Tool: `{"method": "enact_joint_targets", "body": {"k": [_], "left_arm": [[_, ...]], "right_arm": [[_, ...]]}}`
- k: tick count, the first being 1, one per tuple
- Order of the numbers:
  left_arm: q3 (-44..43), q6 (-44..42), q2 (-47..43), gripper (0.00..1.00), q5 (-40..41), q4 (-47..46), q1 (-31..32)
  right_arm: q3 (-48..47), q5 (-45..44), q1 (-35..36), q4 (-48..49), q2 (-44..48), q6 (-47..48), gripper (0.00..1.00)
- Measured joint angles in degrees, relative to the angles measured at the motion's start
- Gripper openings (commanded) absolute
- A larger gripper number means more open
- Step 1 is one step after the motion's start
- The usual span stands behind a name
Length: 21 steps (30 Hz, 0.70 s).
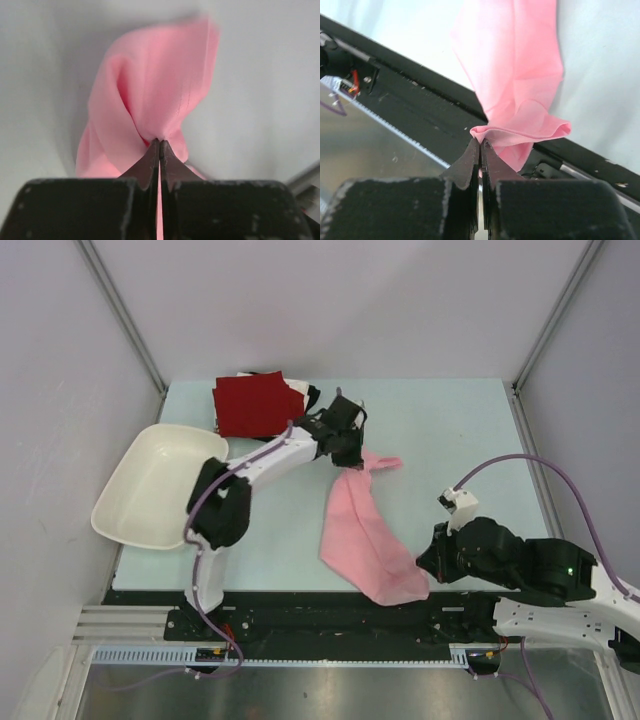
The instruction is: Fold and stack the t-shirts
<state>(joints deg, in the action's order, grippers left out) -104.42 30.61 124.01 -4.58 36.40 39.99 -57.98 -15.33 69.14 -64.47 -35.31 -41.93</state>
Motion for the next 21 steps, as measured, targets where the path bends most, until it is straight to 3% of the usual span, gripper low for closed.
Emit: {"method": "enact_joint_targets", "body": {"k": [5, 12, 17, 20, 21], "left_arm": [[13.7, 5.3, -24.8, 0.0, -4.3, -11.2, -3.9], [43.2, 14.1, -61.5, 0.0, -1.9, -26.1, -19.0], [65.8, 22.1, -76.6, 0.06, -0.1, -26.0, -18.8], [75.0, 25.6, -77.7, 0.34, -0.5, -23.0, -17.4], [76.3, 25.9, -77.4, 0.54, -0.6, -21.5, -16.7]], "right_arm": [[0.0, -6.3, -0.6, -0.6, -2.6, 1.2, 0.0], [-5.0, -14.1, -9.3, -3.0, -8.3, 4.5, 0.0], [-13.7, -16.8, -15.5, -5.5, -11.2, 9.0, 0.0], [-18.4, -16.7, -15.9, -7.6, -11.6, 11.4, 0.0], [-18.8, -16.5, -16.0, -8.2, -11.6, 11.6, 0.0]]}}
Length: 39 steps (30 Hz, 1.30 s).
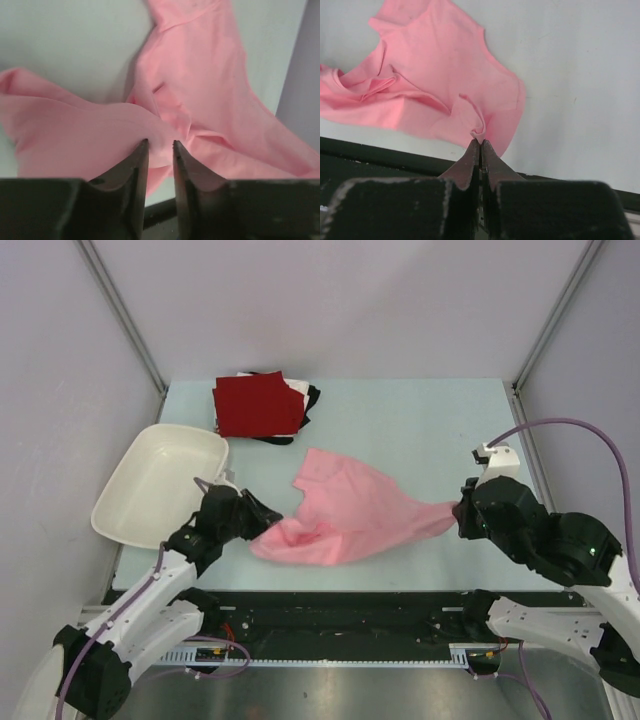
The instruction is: Fold and stack the t-shirts
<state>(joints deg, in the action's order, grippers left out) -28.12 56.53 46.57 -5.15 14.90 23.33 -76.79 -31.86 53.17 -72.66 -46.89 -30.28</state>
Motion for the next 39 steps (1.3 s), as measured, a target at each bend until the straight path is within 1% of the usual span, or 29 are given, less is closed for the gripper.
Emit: {"method": "enact_joint_targets", "body": {"k": [2, 3, 5, 10, 14, 17, 20, 24, 26, 27, 29, 33, 37, 39], "left_arm": [[0.7, 1.0, 0.3, 0.68, 0.0, 3.8, 1.9], [0.5, 1.2, 0.2, 0.86, 0.0, 4.3, 2.4], [-1.3, 1.0, 0.1, 0.88, 0.0, 5.9, 2.8], [-12.8, -0.1, 1.6, 0.88, -0.6, 7.9, 2.9], [-21.2, -0.7, 6.8, 0.84, -1.3, 5.6, 5.2], [-25.4, -1.4, 13.4, 0.81, -0.7, 4.5, 10.3], [-32.0, -3.5, 24.0, 0.78, 0.2, 6.0, 17.9], [-39.4, -8.0, 37.3, 0.76, 2.0, 8.4, 24.4], [-40.0, -10.4, 41.7, 0.76, 3.7, 10.6, 27.0], [-40.0, -11.1, 43.0, 0.76, 4.4, 12.0, 27.8], [-39.0, -12.7, 44.4, 0.73, 5.7, 14.0, 29.6], [-35.3, -13.6, 44.5, 0.7, 6.6, 16.2, 31.6], [-30.5, -13.1, 44.2, 0.71, 7.6, 17.2, 32.2], [-28.1, -12.9, 42.4, 0.7, 8.9, 18.5, 32.2]], "right_arm": [[-0.5, 0.8, 0.0, -1.4, 0.9, 0.1, 0.0], [-0.5, 1.4, 0.0, -2.1, 1.3, 0.0, 0.0], [-0.5, 3.0, 0.0, -3.1, 2.2, -0.1, 0.0], [-0.5, 9.2, 0.0, -4.0, 5.6, -0.3, 0.0], [-0.5, 11.5, 0.0, -4.4, 7.0, -0.8, 0.0], [0.0, 12.5, 0.0, -4.5, 7.2, -1.0, 0.0], [0.9, 13.0, 0.0, -4.7, 7.2, -1.1, 0.0], [1.8, 13.9, 0.0, -4.9, 7.5, -1.2, 0.0], [2.4, 14.3, 0.0, -4.9, 7.8, -1.2, 0.0], [2.7, 14.4, 0.0, -4.9, 8.0, -1.2, 0.0], [3.1, 14.5, -0.1, -5.0, 8.3, -1.2, 0.0], [3.7, 14.6, -0.1, -5.1, 9.0, -1.2, 0.0], [3.9, 14.6, -0.1, -5.1, 9.4, -1.2, 0.0], [4.1, 14.6, -0.1, -5.0, 9.7, -1.2, 0.0]]}}
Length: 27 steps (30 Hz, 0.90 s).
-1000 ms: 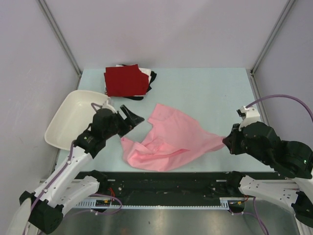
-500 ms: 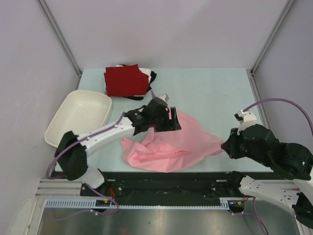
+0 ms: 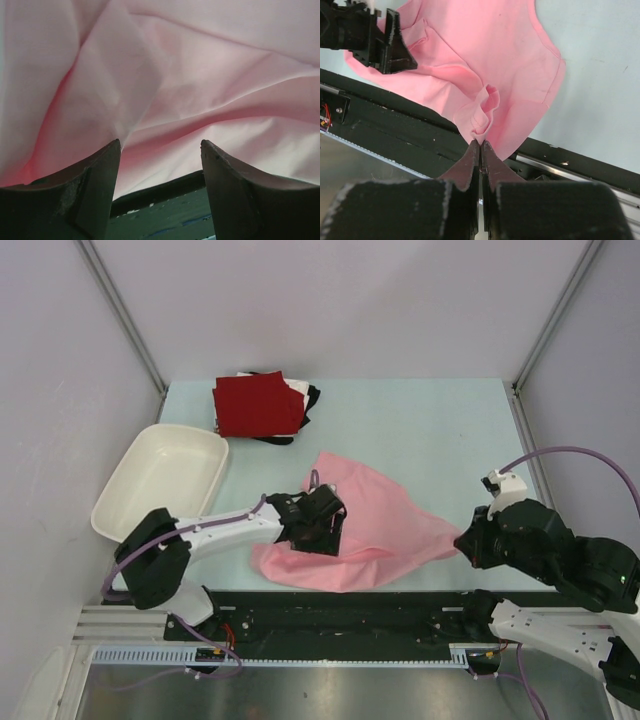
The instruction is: Fold and stack the t-shirts
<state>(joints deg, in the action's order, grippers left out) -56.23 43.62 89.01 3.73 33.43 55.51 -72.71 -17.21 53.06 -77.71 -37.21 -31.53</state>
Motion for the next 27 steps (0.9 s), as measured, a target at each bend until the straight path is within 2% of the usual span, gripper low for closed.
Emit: {"method": "enact_joint_targets", "body": {"k": [12, 23, 27], "left_arm": [[7.3, 3.2, -16.7, 0.69, 2.7, 4.6, 0.0], [10.6, 5.0, -16.9, 0.68, 1.4, 3.4, 0.0], [10.6, 5.0, -13.2, 0.63, 2.0, 2.3, 0.0]], "right_arm": [[0.7, 0.2, 0.0, 0.0, 1.1, -0.4, 0.0], [0.8, 1.2, 0.0, 0.0, 1.1, -0.4, 0.0], [0.8, 1.3, 0.0, 0.0, 1.1, -0.4, 0.0]]}}
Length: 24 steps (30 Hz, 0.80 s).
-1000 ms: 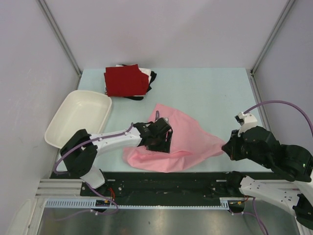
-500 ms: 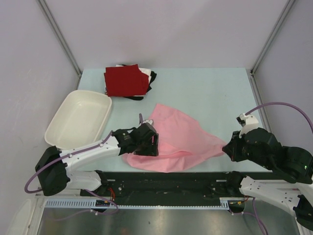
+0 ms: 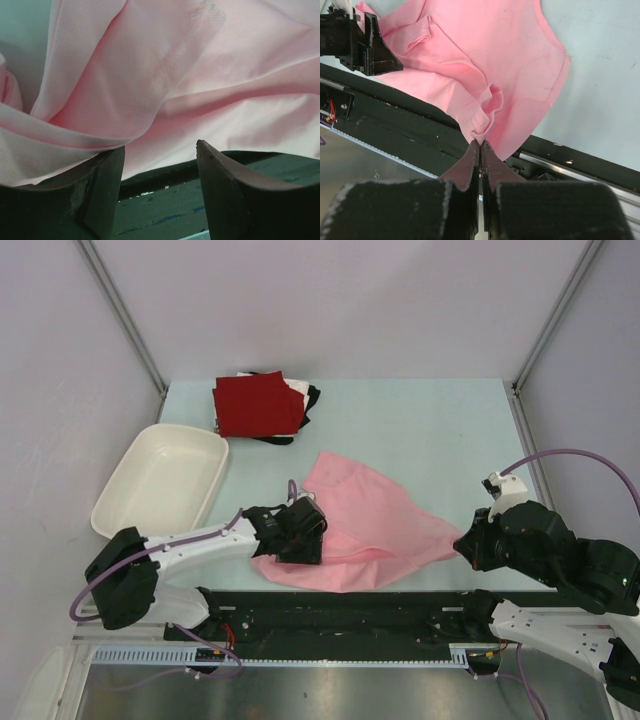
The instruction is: Fold and stack the t-shirts
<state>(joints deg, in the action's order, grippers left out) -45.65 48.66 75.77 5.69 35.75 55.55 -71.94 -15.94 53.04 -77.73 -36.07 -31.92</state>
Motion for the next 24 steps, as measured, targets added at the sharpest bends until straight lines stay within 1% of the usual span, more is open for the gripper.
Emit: {"method": "enact_joint_targets", "body": {"k": [1, 3, 5, 10, 19, 24], "left_arm": [[0.0, 0.0, 1.0, 0.61, 0.2, -0.3, 0.0], [0.0, 0.3, 2.3, 0.61, 0.4, -0.8, 0.0], [0.0, 0.4, 3.0, 0.55, 0.6, -1.1, -0.2], [0.0, 0.7, 3.6, 0.51, 1.3, -2.4, -1.7], [1.4, 0.4, 3.6, 0.51, 4.8, -3.1, -5.2], [3.1, 0.2, 2.2, 0.52, 7.1, -2.9, -8.9]], "right_arm": [[0.0, 0.0, 0.0, 0.0, 0.0, 0.0, 0.0], [0.0, 0.0, 0.0, 0.0, 0.0, 0.0, 0.0], [0.1, 0.0, 0.0, 0.0, 0.0, -0.2, 0.0], [0.2, 0.0, 0.0, 0.0, 0.5, -0.5, 0.0], [0.7, 0.0, 0.0, 0.0, 0.5, -0.6, 0.0], [0.9, 0.3, 0.0, 0.0, 0.5, -0.7, 0.0]]}}
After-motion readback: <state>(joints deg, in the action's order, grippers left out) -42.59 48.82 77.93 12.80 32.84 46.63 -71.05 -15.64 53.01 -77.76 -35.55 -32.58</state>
